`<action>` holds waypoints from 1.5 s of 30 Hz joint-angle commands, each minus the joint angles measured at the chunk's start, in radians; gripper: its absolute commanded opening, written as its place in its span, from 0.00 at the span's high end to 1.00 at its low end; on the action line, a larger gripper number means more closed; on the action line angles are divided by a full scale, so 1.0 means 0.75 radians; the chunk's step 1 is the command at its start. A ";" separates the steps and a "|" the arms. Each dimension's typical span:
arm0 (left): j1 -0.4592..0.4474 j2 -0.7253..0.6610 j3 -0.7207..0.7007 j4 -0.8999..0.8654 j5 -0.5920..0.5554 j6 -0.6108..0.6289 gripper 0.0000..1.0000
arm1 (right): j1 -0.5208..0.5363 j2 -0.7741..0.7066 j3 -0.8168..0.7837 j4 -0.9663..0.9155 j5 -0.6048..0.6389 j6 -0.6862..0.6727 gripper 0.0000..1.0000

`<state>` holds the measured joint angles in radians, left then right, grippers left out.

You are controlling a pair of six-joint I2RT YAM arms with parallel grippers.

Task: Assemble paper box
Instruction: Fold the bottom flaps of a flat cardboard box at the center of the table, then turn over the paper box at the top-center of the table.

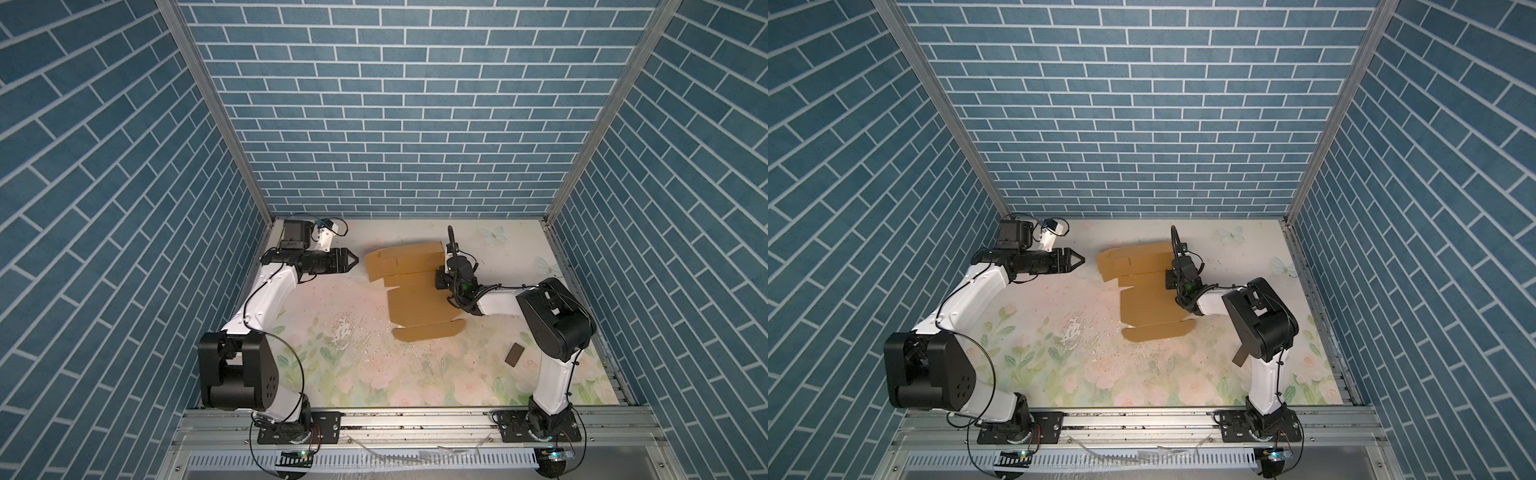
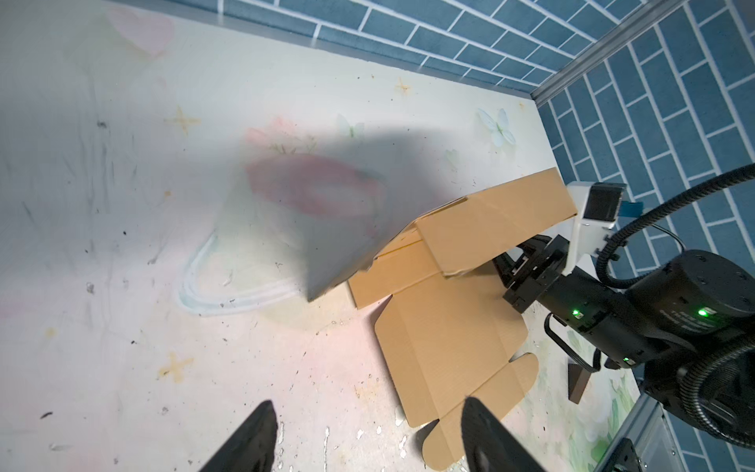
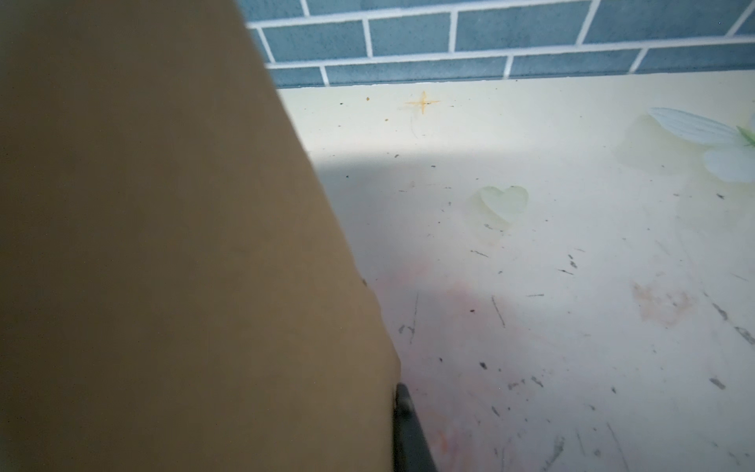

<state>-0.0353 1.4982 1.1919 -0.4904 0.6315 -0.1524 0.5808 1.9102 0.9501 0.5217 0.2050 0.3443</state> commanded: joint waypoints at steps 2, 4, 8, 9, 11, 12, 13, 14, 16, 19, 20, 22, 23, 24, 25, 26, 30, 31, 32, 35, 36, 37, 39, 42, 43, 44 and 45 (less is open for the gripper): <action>0.011 -0.004 -0.072 0.109 -0.023 -0.128 0.27 | -0.003 -0.031 0.027 -0.019 -0.020 0.079 0.96; 0.012 0.002 -0.131 0.174 -0.046 -0.181 0.28 | -0.003 -0.020 0.032 -0.010 -0.028 0.079 0.93; 0.009 0.007 -0.269 0.329 -0.058 -0.391 0.30 | -0.006 -0.018 0.030 -0.043 -0.033 0.108 0.71; 0.006 0.008 -0.296 0.366 -0.055 -0.433 0.31 | -0.005 -0.029 0.021 -0.051 -0.039 0.104 0.65; -0.005 0.018 -0.367 0.465 -0.053 -0.509 0.32 | -0.007 -0.058 -0.004 -0.054 -0.048 0.079 0.54; -0.008 0.027 -0.391 0.504 -0.054 -0.533 0.32 | -0.005 -0.070 -0.018 -0.056 -0.048 0.067 0.51; -0.010 0.035 -0.401 0.519 -0.061 -0.555 0.32 | -0.007 -0.088 -0.034 -0.066 -0.049 0.056 0.48; -0.012 0.040 -0.394 0.508 -0.071 -0.554 0.33 | -0.007 -0.111 -0.051 -0.078 -0.046 0.051 0.45; -0.014 0.046 -0.355 0.455 -0.083 -0.515 0.33 | -0.007 -0.166 -0.086 -0.103 -0.052 0.050 0.42; -0.014 0.059 -0.330 0.450 -0.093 -0.455 0.33 | -0.007 -0.240 -0.137 -0.107 -0.096 -0.002 0.39; -0.014 0.064 -0.324 0.451 -0.093 -0.439 0.33 | -0.007 -0.260 -0.147 -0.109 -0.114 -0.032 0.39; -0.014 0.063 -0.294 0.412 -0.106 -0.412 0.33 | -0.009 -0.293 -0.152 -0.149 -0.130 -0.079 0.39; -0.014 0.057 -0.278 0.385 -0.112 -0.391 0.33 | -0.012 -0.314 -0.149 -0.174 -0.135 -0.093 0.39; -0.014 0.051 -0.264 0.372 -0.105 -0.369 0.33 | -0.017 -0.338 -0.146 -0.198 -0.149 -0.107 0.39; -0.014 0.048 -0.259 0.368 -0.097 -0.346 0.33 | -0.024 -0.362 -0.145 -0.212 -0.170 -0.123 0.39; -0.014 0.048 -0.258 0.373 -0.092 -0.325 0.33 | -0.032 -0.376 -0.144 -0.224 -0.191 -0.138 0.39; -0.014 0.048 -0.202 0.311 -0.075 -0.241 0.35 | -0.065 -0.423 -0.105 -0.315 -0.252 -0.162 0.41; -0.014 0.046 -0.170 0.281 -0.047 -0.207 0.35 | -0.073 -0.435 -0.091 -0.345 -0.265 -0.159 0.42; -0.016 0.044 -0.151 0.267 -0.020 -0.180 0.35 | -0.075 -0.445 -0.080 -0.363 -0.279 -0.158 0.43; -0.018 0.054 -0.110 0.250 0.022 -0.118 0.35 | -0.077 -0.465 -0.040 -0.411 -0.333 -0.161 0.46; -0.020 0.062 -0.098 0.240 0.020 -0.108 0.35 | -0.078 -0.469 -0.017 -0.442 -0.348 -0.147 0.47; -0.024 0.064 -0.080 0.211 0.007 -0.099 0.35 | -0.077 -0.473 0.021 -0.489 -0.365 -0.119 0.49; -0.032 0.062 -0.054 0.174 0.001 -0.077 0.35 | -0.076 -0.475 0.097 -0.582 -0.382 -0.056 0.50; -0.038 0.071 -0.073 0.198 0.001 -0.067 0.35 | -0.045 -0.471 0.187 -0.695 -0.382 -0.042 0.51; -0.039 0.080 -0.081 0.211 0.002 -0.067 0.35 | -0.029 -0.465 0.215 -0.732 -0.369 -0.054 0.50; -0.044 0.084 -0.079 0.206 -0.004 -0.067 0.35 | -0.014 -0.463 0.244 -0.778 -0.345 -0.062 0.51; -0.050 0.087 -0.064 0.187 -0.008 -0.058 0.35 | 0.000 -0.457 0.282 -0.829 -0.313 -0.062 0.50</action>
<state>-0.0616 1.5406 1.1347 -0.3141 0.6224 -0.2306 0.5495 1.5883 1.1061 0.0433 -0.0494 0.2836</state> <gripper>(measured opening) 0.646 0.497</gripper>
